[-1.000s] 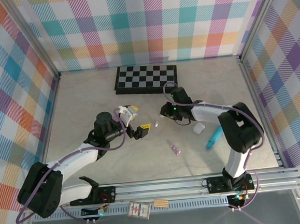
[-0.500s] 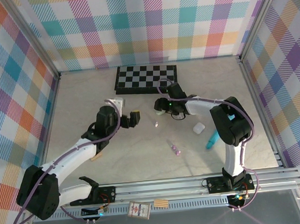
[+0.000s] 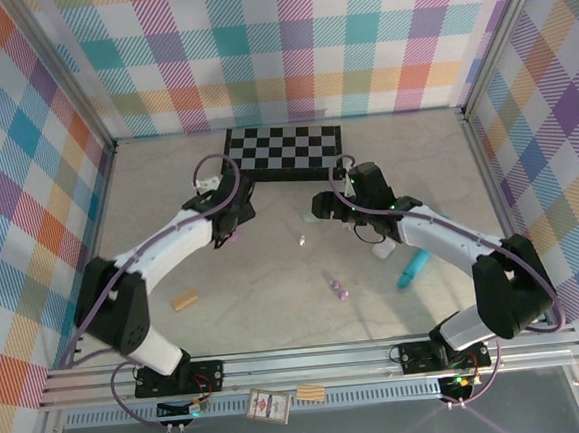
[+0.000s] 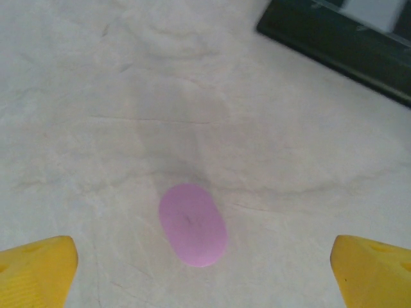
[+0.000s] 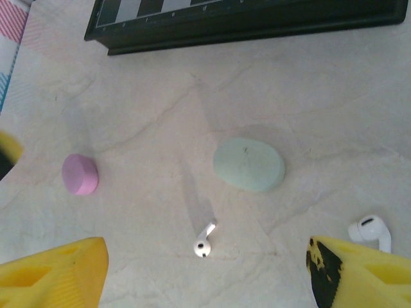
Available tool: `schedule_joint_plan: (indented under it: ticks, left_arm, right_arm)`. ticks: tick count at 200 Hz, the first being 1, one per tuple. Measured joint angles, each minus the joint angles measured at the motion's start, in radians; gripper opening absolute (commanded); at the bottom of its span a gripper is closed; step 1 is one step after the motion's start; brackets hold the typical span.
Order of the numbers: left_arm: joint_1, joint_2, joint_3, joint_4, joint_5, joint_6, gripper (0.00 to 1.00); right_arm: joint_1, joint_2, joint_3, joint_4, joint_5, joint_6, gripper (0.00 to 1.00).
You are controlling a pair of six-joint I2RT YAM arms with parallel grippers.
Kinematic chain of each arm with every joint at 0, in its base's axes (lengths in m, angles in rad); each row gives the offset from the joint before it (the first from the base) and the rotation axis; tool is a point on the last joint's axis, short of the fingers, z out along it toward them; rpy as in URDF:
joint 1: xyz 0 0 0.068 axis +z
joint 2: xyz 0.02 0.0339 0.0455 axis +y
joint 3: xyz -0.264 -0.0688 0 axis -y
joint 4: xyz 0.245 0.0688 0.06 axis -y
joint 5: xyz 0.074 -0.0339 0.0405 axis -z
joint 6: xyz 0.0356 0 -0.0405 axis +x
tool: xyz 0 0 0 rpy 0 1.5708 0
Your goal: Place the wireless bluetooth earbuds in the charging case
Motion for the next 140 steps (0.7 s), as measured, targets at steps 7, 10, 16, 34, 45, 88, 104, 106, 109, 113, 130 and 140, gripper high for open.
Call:
schedule_joint_plan:
  ticks: [7, 10, 16, 34, 45, 88, 104, 106, 109, 113, 130, 140]
  left_arm:
    - [0.0, 0.04, 0.032, -0.031, -0.012, -0.025, 1.0]
    - [0.0, 0.052, 0.041, -0.042, -0.016, -0.034, 1.0]
    - [0.0, 0.076, 0.055, -0.062, -0.023, -0.054, 0.99]
    - [0.003, 0.12, 0.062, -0.102, -0.024, -0.103, 0.98]
    - [0.009, 0.138, 0.062, -0.113, -0.021, -0.128, 0.96]
    - [0.037, 0.18, 0.055, -0.08, 0.018, -0.198, 0.92]
    - [0.047, 0.197, 0.05, -0.065, 0.033, -0.216, 0.9]
    - [0.048, 0.199, 0.048, -0.061, 0.035, -0.219, 0.9]
    - [0.049, 0.2, 0.046, -0.058, 0.037, -0.22, 0.9]
    - [0.052, 0.203, 0.044, -0.053, 0.042, -0.225, 0.9]
    - [0.06, 0.211, 0.035, -0.042, 0.058, -0.237, 0.89]
    - [0.064, 0.218, 0.032, -0.034, 0.068, -0.244, 0.87]
  right_arm:
    - [0.0, -0.012, -0.013, -0.001, -0.003, -0.002, 0.8]
    - [0.0, -0.018, -0.018, -0.002, -0.004, -0.002, 0.81]
    - [0.0, -0.025, -0.025, -0.004, -0.005, -0.002, 0.81]
    - [0.0, -0.042, -0.035, -0.01, -0.007, -0.002, 0.8]
    - [0.0, -0.049, -0.036, -0.011, -0.007, -0.002, 0.8]
    - [-0.005, -0.054, -0.036, -0.011, -0.031, 0.002, 0.8]
    - [-0.006, -0.054, -0.036, -0.01, -0.041, 0.003, 0.8]
    - [-0.006, -0.054, -0.036, -0.01, -0.042, 0.003, 0.8]
    - [-0.006, -0.054, -0.036, -0.009, -0.044, 0.003, 0.8]
    - [-0.006, -0.054, -0.035, -0.009, -0.046, 0.003, 0.8]
    - [-0.006, -0.053, -0.036, -0.009, -0.056, 0.006, 0.8]
    - [-0.006, -0.053, -0.035, -0.009, -0.061, 0.006, 0.8]
